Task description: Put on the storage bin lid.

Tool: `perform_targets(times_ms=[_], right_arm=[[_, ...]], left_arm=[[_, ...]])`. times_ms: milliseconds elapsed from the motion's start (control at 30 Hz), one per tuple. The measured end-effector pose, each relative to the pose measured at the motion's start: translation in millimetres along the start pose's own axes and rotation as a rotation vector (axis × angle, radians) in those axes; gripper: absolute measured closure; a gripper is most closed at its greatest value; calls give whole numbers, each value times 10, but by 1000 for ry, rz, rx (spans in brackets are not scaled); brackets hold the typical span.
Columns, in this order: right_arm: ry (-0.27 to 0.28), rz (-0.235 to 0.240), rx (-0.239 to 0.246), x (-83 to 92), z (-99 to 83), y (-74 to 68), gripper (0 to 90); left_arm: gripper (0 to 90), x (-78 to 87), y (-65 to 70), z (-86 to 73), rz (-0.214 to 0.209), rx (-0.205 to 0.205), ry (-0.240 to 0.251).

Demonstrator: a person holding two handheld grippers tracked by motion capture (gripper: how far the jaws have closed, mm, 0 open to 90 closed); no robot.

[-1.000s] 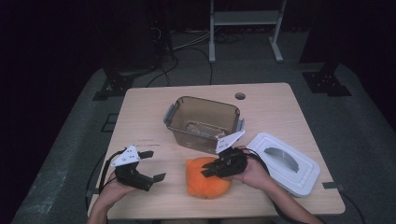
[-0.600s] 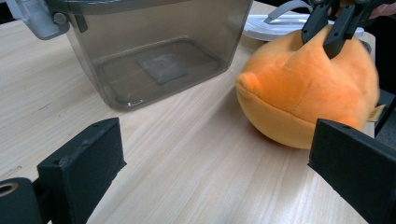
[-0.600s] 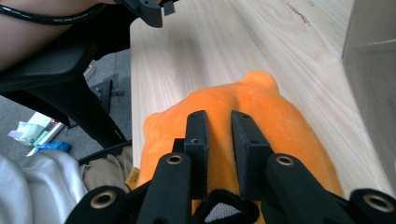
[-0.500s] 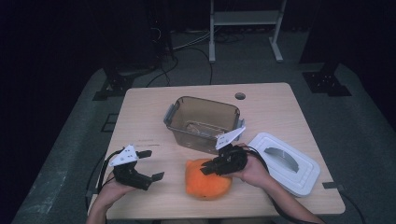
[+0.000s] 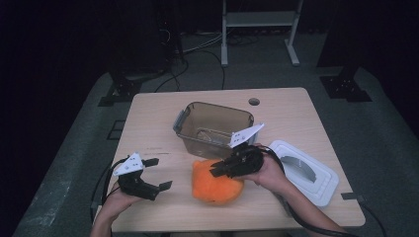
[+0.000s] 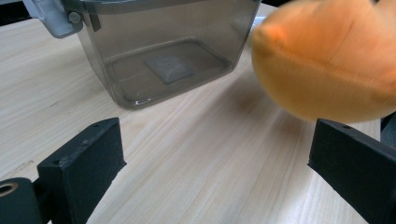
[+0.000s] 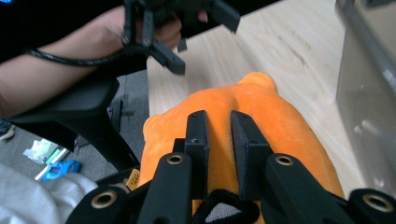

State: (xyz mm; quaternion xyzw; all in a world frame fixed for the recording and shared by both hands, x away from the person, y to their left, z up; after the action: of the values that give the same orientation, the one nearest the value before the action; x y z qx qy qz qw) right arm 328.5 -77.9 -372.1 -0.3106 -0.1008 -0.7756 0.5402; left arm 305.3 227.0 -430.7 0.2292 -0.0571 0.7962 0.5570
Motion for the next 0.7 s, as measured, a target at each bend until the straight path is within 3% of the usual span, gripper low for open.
perform_targets(times_ms=[400, 700], right_arm=[[32, -20, 36, 218, 447, -44, 769], [50, -46, 41, 305, 788, 30, 769]], left_arm=[[25, -9, -3, -13, -3, 2, -10], [25, 8, -6, -8, -2, 4, -1]])
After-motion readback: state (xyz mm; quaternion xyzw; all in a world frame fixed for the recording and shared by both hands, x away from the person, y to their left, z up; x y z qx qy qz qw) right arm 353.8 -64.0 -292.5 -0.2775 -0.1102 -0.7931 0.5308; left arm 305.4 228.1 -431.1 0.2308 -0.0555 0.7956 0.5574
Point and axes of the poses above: each handheld gripper's, and its own axes: x roughly backward along the jaws, z roughly out of its top, y roughly to its right, the point moved 3 cm from there along -x, roughly forward along the jaws, and after that the axes turned 13 degrees about -z, right-handed, at the moved point
